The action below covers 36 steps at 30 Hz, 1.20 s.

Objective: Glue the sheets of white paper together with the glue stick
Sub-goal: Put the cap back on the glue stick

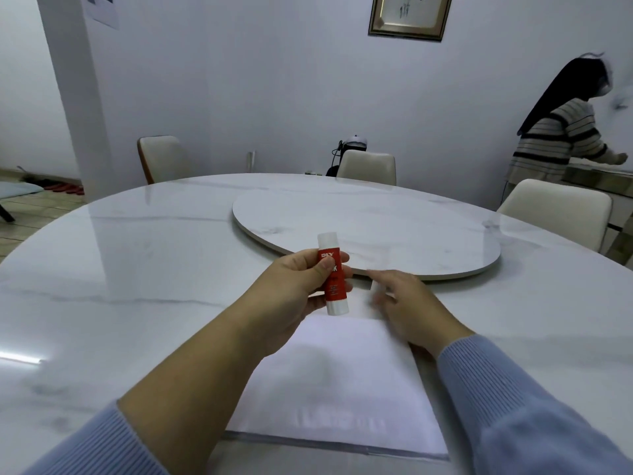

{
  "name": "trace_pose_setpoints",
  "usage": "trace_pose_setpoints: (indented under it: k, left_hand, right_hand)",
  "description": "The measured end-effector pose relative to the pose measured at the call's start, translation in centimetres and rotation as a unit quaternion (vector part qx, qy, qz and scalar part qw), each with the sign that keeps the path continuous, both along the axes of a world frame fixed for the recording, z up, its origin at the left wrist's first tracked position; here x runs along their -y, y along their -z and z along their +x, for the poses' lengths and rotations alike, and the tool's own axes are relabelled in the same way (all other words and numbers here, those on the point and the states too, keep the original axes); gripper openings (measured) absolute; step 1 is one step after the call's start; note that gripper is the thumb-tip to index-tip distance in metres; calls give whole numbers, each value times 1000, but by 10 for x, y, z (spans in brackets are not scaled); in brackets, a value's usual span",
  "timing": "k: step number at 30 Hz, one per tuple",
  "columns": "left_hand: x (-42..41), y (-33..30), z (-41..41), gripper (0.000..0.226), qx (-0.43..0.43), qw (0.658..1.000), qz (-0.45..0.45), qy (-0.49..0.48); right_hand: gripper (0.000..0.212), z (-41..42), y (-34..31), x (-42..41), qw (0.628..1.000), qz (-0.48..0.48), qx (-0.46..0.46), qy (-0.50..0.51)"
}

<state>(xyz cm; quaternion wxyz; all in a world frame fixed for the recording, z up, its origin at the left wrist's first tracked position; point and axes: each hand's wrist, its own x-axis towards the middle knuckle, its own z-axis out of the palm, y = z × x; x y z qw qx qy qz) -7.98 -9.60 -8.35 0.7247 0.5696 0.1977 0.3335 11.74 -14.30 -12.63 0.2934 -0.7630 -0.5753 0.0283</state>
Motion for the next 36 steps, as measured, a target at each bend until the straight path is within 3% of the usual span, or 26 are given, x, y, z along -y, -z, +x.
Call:
trace_pose_setpoints:
  k: [6,9,11,13,15,18,21,25,27,32,34,36]
  left_hand:
    - [1,4,2,17,-3,999,-32,30]
    - [2,6,3,28,12,998,-48,43]
    - [2,7,4,34,23,997,-53,51]
    - [3,7,5,36,18,997,-48,59]
    - [5,7,7,35,9,997,-41,64]
    - [9,7,8,34,9,997,-36,72]
    - [11,8,8,33,2,996,-32,79]
    - [12,8,8,36,9,996,-39,75]
    - [12,7,7,36,6,997,-34,70]
    - [12,8,8,36,-1,998,-27,54]
    - [12,6,8,34,9,998,-33,54]
    - [12,4,6,33,12,998,-36,54]
  right_hand:
    - [22,4,-3,-11,998,13,9,65]
    - [16,0,-6,-8,998,-8,-18,61]
    - [16,-7,-23,-3,987,104,-109,64]
    - [18,-17,-55,8,920,283,-268,31]
    - [18,-31,-83,20,854,362,-371,-47]
    - [18,-51,-92,28,861,307,-384,-130]
    - [17,-56,-82,28,889,246,-364,-128]
    - [25,-48,-84,33,874,240,-398,-143]
    - [27,-51,-84,35,890,209,-375,-153]
    - [39,-61,-76,28,922,186,-331,-82]
    - [37,-58,-74,28,891,181,-402,-112]
    - [28,-57,-74,31,832,179,-500,-160]
